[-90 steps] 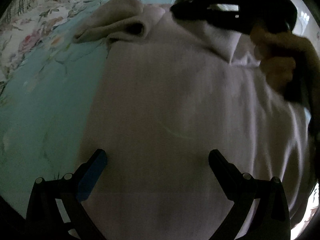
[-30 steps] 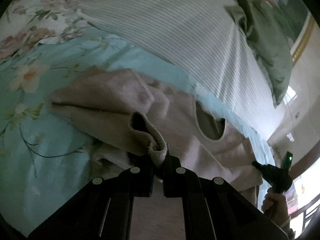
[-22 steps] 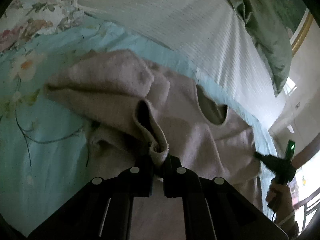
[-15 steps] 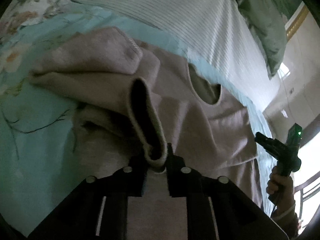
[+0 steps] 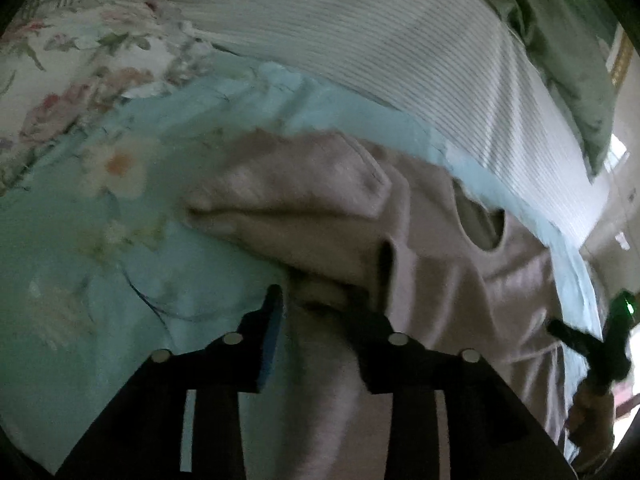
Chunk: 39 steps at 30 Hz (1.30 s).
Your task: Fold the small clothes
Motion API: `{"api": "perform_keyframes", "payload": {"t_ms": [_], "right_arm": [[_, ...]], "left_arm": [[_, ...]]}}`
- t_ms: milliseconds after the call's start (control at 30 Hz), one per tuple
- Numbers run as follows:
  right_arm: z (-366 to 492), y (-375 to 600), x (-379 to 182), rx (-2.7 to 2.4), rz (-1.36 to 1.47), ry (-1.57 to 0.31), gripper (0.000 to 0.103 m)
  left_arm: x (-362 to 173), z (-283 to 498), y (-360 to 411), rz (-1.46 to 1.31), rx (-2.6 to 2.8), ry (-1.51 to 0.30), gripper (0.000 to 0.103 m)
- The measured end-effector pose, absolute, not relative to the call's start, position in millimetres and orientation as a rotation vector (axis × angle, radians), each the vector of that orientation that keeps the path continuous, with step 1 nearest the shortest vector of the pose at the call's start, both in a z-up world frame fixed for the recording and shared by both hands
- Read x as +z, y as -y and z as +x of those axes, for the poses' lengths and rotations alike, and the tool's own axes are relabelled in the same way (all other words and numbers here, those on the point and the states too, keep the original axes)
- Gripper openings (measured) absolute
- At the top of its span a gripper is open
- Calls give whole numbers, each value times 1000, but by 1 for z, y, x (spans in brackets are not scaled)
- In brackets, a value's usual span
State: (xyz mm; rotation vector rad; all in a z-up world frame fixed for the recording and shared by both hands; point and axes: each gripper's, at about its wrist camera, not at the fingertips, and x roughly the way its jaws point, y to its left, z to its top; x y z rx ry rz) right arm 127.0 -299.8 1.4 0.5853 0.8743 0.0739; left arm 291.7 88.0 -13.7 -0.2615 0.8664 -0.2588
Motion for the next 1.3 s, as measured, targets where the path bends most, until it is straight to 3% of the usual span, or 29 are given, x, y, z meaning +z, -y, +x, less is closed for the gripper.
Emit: {"api": "perform_keyframes", "payload": {"t_ms": [33,100,167,500,533,567,600,633,833,1067,1300], "right_arm": [[125,295,4,87,590,-873,49],[115,280,7,125,600,-874,53],[111,269,7,149,603,-881,55],[97,234,-2,209,664,-918,56],[96,231,-4,209,665,-923,56],[96,230,-4,210,666,-926,56],[96,228,-6,212,668,-929,56],[95,228,-6,215,670,-930,56],[94,224,-4,222,671,-922,56],[96,216,2,252,685,-901,56],[103,204,20,310,724,-844,56]], "left_arm": [[-11,295,-91,-254,-254,-859,49],[-5,305,-94,-198,-224,-837,75],[-2,315,-94,-134,-176,-817,81],[-43,396,-70,177,-196,-947,81],[-47,399,-66,200,-206,-950,78],[-49,399,-64,209,-208,-941,58],[-51,400,-63,210,-211,-935,23],[-51,400,-65,192,-213,-939,10],[-18,386,-97,-5,-156,-820,7],[60,360,-133,-76,-86,-656,7],[117,324,-110,-90,-161,-574,7]]}}
